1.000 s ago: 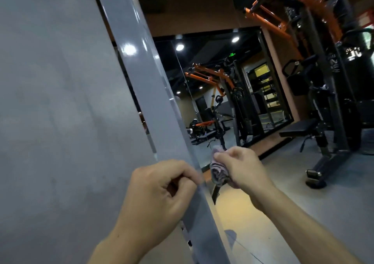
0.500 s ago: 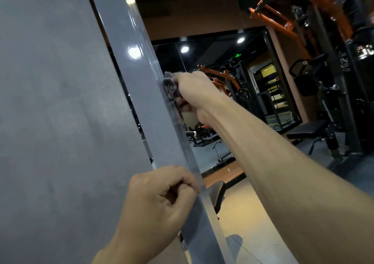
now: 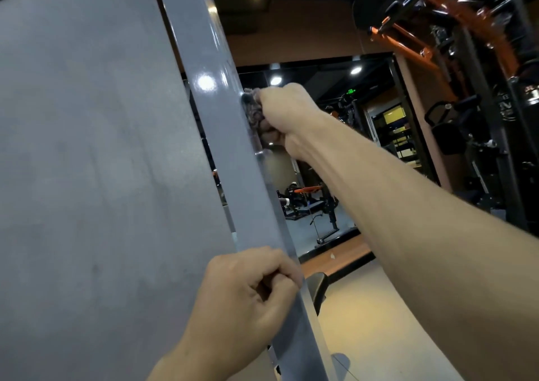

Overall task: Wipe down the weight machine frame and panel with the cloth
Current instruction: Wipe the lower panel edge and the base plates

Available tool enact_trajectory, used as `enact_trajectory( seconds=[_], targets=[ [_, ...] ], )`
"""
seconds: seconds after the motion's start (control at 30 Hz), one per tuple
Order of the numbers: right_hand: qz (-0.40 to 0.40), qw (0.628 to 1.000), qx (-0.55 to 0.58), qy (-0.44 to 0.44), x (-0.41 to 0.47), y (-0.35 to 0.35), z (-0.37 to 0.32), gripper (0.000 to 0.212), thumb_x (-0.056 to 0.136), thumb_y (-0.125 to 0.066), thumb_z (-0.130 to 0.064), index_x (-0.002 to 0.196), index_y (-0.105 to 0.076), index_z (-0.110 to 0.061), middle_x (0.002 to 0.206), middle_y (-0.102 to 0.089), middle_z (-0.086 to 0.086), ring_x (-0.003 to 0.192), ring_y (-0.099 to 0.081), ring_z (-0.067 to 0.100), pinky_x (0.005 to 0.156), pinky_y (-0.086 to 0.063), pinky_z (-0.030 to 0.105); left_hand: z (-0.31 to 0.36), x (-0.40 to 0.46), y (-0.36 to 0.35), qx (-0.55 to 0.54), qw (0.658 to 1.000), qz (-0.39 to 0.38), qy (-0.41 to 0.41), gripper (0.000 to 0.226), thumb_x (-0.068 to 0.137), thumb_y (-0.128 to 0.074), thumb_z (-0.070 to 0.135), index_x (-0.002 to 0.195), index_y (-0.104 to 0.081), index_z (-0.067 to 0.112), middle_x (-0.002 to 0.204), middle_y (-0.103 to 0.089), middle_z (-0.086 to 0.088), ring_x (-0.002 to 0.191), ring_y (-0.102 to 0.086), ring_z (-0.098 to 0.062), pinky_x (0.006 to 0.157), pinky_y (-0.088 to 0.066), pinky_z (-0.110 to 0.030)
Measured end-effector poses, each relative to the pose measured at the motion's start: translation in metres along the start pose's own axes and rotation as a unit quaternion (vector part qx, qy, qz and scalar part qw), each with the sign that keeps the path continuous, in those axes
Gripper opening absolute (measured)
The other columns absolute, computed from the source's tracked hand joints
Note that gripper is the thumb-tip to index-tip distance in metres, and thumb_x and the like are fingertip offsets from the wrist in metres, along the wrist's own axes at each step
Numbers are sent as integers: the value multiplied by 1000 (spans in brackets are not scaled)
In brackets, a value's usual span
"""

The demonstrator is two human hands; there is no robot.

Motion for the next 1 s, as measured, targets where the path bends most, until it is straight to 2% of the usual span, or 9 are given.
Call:
enact_trajectory(
  seconds=[0.13, 0.27, 0.4, 0.5, 0.6, 0.73, 0.83, 0.93, 1.0],
  targets=[
    [-32, 996, -58, -53, -28, 16, 46, 31, 105, -57, -37, 88, -63, -12, 64, -58, -1, 45, -49, 9, 42, -39, 24, -1, 0, 1, 1, 1000, -5, 1, 25, 81, -50, 12, 71, -68, 28, 66, -66, 15, 54, -66, -16, 45, -50, -36],
    [-69, 988, -78, -116, -58, 28, 79, 26, 105, -58, -32, 90, -64, -12, 64, -58, 1, 49, -47, 10, 45, -38, 25, 0, 1, 2, -6, 1000, -6, 10, 25, 81, -48, 17, 70, -68, 27, 63, -65, 16, 52, -64, -16, 45, -49, -35],
    [-28, 997, -47, -46, -31, 8, 17, 18, 104, -55, -14, 87, -62, -12, 64, -55, 1, 40, -47, 6, 37, -36, 19, 1, 1, 3, -7, 1000, -11, 14, 25, 81, -48, 21, 69, -65, 35, 62, -64, 17, 51, -63, -16, 45, -50, -34],
    [-4, 999, -37, -17, -20, 5, 5, 23, 105, -56, -24, 86, -61, -12, 67, -56, 1, 47, -49, 9, 39, -38, 21, 1, 1, 4, -7, 1000, -17, 12, 27, 81, -47, 22, 72, -65, 39, 64, -66, 15, 55, -66, -16, 47, -52, -36],
    [-37, 992, -105, -61, -48, 19, 47, 34, 106, -54, -40, 87, -60, -13, 68, -55, 0, 55, -47, 12, 51, -41, 26, 0, 0, 3, -11, 1000, -19, 15, 27, 81, -48, 18, 71, -67, 35, 65, -66, 15, 55, -66, -17, 47, -50, -38],
    [-73, 985, -116, -107, -79, 32, 85, 39, 106, -54, -37, 75, -53, -13, 57, -50, -2, 44, -42, 9, 47, -38, 24, -1, 1, 2, -7, 1000, -20, 20, 25, 81, -51, 15, 71, -67, 31, 64, -65, 19, 55, -64, -15, 47, -50, -36],
    [-47, 992, -97, -58, -69, 23, 48, 30, 105, -55, -28, 84, -65, -9, 63, -55, -1, 49, -45, 9, 49, -38, 24, 1, 2, 3, -5, 999, -21, 25, 25, 82, -50, 17, 71, -66, 33, 64, -64, 16, 55, -63, -16, 49, -50, -36],
    [-17, 996, -87, 7, -70, 14, 9, 38, 105, -54, -28, 73, -61, -9, 59, -52, 1, 49, -44, 13, 47, -37, 25, -2, 0, 4, 5, 999, -30, 40, 26, 81, -53, 13, 72, -67, 33, 67, -66, 16, 57, -63, -16, 52, -50, -35],
    [-25, 993, -118, 12, -85, 16, 10, 44, 105, -54, -34, 78, -64, -2, 64, -53, 8, 52, -45, 18, 50, -39, 29, -3, -5, 5, 16, 998, -40, 51, 24, 81, -54, 13, 76, -71, 29, 71, -68, 16, 62, -64, -12, 55, -50, -27]
  ],
)
Point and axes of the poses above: each hand's wrist, its own x-axis towards the middle knuckle, its own y-axis out of the back of the hand, z = x × y, the point moved 8 cm from there along x, towards the middle knuckle
